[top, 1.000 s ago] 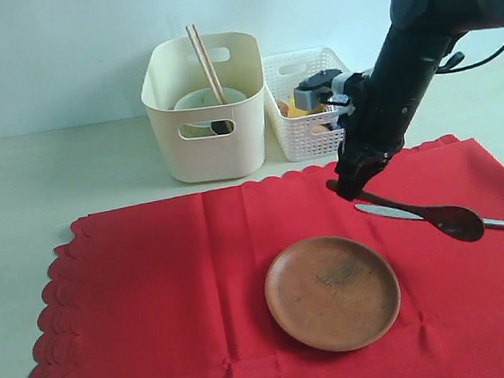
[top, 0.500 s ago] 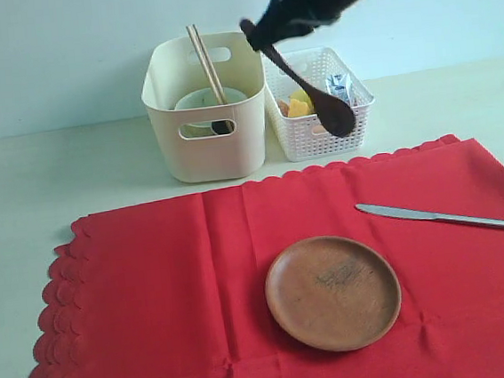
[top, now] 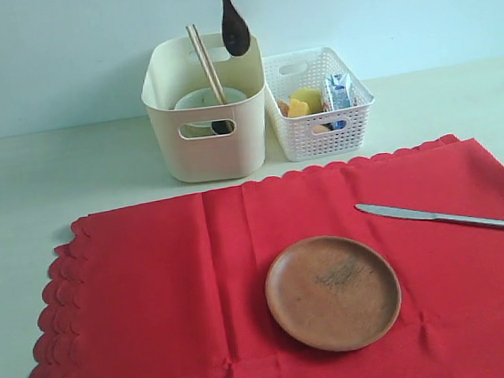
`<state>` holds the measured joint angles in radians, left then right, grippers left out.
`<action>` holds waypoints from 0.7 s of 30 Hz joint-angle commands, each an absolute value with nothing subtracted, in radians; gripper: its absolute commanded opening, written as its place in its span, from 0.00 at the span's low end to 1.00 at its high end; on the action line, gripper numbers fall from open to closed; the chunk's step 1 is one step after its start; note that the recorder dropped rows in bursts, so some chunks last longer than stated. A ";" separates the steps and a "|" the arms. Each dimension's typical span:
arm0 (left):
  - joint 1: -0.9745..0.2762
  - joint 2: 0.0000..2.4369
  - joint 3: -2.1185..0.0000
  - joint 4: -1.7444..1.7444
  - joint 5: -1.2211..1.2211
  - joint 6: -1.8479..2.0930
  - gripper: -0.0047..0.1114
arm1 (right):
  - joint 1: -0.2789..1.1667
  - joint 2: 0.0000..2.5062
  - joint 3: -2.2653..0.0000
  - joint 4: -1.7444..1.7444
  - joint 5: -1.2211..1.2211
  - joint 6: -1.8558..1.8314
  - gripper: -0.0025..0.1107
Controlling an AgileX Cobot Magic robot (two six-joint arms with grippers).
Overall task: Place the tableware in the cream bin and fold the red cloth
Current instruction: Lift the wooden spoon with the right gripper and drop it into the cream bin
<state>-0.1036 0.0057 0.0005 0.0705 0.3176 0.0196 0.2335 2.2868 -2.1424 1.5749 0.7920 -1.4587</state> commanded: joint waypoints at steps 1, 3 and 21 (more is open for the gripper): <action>-0.109 0.000 0.000 0.076 0.312 0.023 0.14 | 0.207 2.397 -2.238 1.734 0.890 -1.505 0.02; -0.109 0.000 0.000 0.076 0.312 0.023 0.14 | 0.203 2.438 -2.264 1.734 0.892 -1.505 0.02; -0.109 0.000 0.000 0.076 0.312 0.023 0.14 | 0.201 2.550 -2.275 1.700 0.940 -1.528 0.46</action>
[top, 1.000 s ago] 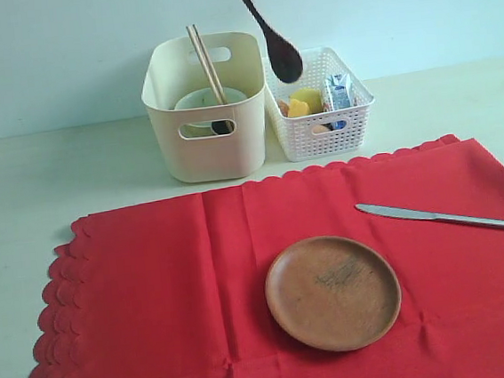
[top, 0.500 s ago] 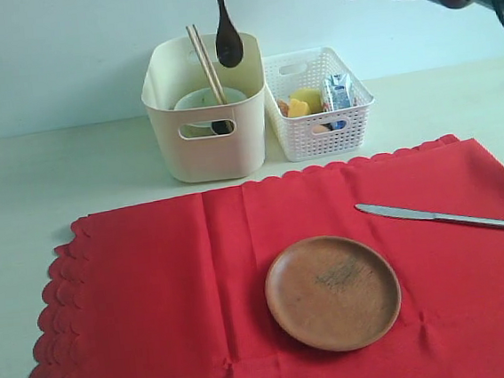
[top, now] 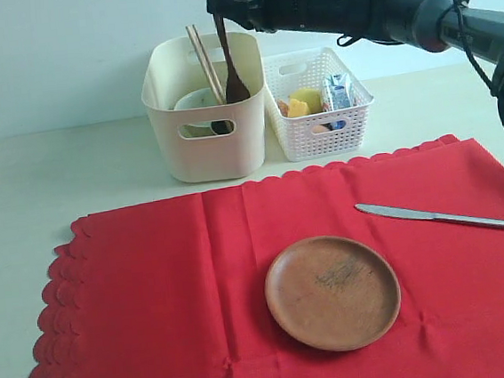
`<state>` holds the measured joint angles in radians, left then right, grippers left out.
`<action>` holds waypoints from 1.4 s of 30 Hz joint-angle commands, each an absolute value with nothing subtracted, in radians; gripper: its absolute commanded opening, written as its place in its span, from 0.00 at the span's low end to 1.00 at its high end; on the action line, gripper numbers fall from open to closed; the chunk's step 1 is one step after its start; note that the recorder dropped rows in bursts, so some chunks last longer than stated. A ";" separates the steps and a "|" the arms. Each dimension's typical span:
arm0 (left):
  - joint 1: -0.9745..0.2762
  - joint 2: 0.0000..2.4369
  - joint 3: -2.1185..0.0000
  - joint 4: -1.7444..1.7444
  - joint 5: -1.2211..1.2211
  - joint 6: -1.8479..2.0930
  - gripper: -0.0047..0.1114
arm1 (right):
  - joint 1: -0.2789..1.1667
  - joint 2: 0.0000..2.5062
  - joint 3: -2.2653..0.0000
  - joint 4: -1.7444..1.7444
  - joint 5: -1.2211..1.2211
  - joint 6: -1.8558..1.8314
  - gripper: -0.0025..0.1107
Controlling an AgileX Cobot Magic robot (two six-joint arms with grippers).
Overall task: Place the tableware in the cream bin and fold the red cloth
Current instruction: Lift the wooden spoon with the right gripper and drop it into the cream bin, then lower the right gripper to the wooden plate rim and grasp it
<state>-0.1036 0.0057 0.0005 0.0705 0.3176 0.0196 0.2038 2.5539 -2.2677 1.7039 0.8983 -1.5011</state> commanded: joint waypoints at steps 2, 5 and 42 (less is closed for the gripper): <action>-0.109 0.000 0.000 0.076 0.312 0.023 0.14 | 0.199 2.538 -2.275 1.698 0.989 -1.540 0.65; -0.109 0.000 0.000 0.076 0.312 0.023 0.14 | 0.174 2.480 -2.275 1.583 1.028 -1.429 0.67; -0.109 0.000 0.000 0.076 0.312 0.023 0.14 | 0.105 2.123 -1.430 0.579 1.142 -0.897 0.61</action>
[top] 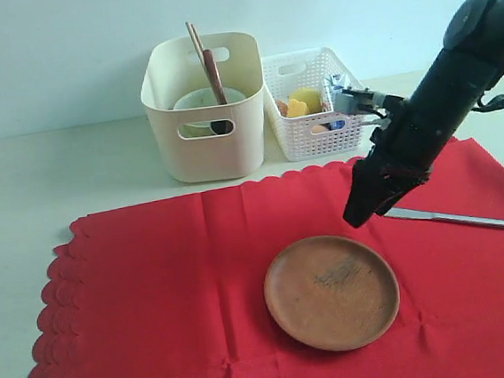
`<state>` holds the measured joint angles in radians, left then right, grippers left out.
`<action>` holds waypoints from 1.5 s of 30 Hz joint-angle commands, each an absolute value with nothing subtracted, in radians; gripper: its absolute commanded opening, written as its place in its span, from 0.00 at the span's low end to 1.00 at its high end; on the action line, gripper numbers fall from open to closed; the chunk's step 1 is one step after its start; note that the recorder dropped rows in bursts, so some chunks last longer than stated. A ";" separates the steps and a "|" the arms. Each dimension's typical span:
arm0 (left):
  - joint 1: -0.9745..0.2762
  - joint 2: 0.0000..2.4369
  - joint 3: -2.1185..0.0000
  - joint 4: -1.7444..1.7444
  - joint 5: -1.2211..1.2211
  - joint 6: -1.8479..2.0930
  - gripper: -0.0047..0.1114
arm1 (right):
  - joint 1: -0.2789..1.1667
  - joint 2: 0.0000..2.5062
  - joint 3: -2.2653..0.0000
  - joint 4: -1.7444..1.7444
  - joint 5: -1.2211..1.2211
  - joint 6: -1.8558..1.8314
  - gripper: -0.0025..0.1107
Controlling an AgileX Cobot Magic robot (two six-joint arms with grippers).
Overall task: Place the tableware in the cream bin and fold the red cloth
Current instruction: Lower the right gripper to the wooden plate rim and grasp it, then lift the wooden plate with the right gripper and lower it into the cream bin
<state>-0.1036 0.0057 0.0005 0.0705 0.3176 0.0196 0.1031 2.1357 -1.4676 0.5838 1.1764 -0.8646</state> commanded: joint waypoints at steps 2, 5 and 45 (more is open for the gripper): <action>-0.109 0.000 0.000 0.076 0.312 0.023 0.14 | 0.105 2.139 -1.418 0.587 1.151 -0.895 0.61; -0.109 0.000 0.000 0.076 0.312 0.023 0.14 | 0.126 2.180 -1.409 0.586 1.170 -0.897 0.61; -0.109 0.000 0.000 0.076 0.312 0.023 0.14 | 0.143 1.989 -1.513 0.710 1.156 -0.863 0.02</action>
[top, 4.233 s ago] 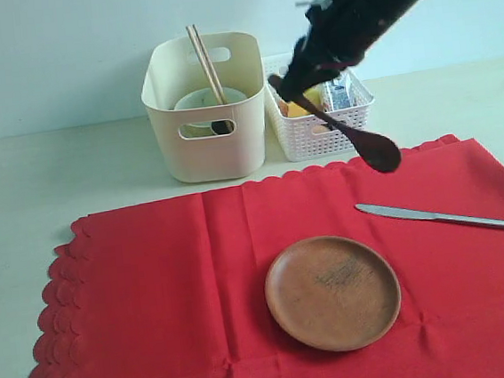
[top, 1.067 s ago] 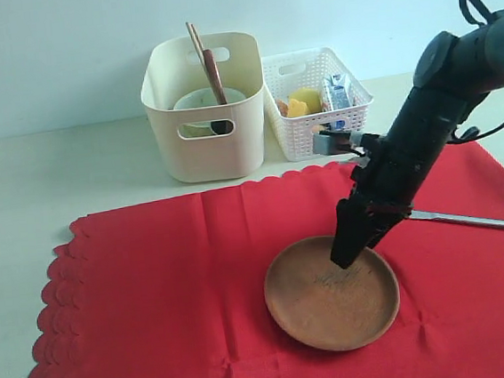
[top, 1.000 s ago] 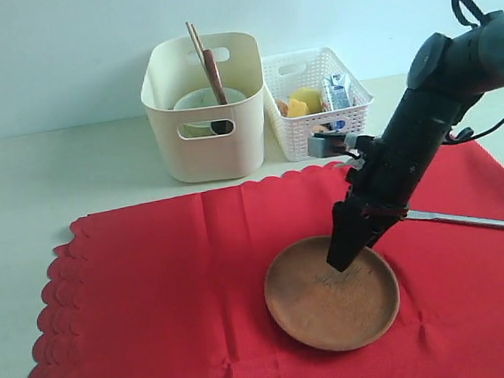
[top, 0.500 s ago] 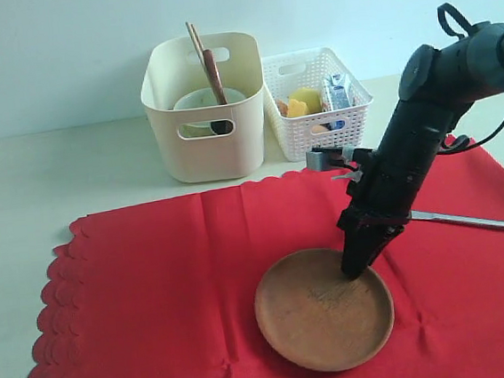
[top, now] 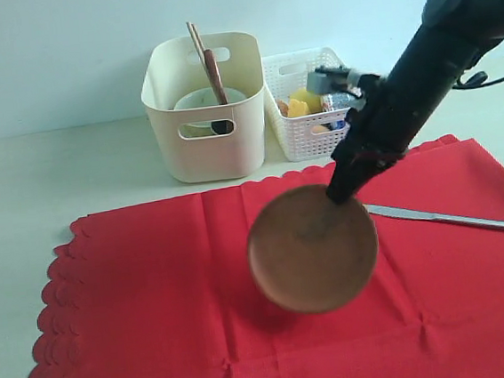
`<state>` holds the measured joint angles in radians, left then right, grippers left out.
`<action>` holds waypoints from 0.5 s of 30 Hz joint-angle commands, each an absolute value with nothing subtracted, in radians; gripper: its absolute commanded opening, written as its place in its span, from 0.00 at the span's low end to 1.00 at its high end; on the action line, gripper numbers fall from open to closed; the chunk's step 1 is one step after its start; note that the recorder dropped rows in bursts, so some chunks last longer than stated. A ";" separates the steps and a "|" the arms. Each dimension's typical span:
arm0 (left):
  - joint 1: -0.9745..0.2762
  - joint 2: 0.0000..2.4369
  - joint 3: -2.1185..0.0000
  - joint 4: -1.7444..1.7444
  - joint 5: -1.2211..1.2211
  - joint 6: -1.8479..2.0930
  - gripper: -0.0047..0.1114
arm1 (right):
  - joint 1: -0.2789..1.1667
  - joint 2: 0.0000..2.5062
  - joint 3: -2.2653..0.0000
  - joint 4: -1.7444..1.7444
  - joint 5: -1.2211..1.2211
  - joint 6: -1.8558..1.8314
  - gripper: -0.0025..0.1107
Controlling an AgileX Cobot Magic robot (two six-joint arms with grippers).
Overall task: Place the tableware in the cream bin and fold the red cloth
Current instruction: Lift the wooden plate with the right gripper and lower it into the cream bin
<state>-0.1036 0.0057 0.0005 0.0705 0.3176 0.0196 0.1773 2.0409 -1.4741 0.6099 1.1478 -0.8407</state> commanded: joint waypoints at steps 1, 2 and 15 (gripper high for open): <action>-0.109 0.000 0.000 0.076 0.312 0.023 0.14 | 0.134 1.981 -1.527 0.727 1.160 -0.863 0.02; -0.109 0.000 0.000 0.076 0.312 0.023 0.14 | 0.126 1.975 -1.540 0.743 1.160 -0.863 0.02; -0.109 0.000 0.000 0.076 0.312 0.023 0.14 | 0.091 2.006 -1.846 0.862 0.865 -0.756 0.02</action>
<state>-0.1036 0.0057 0.0005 0.0705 0.3176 0.0196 0.0970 1.9882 -1.7632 0.8300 0.9654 -0.8068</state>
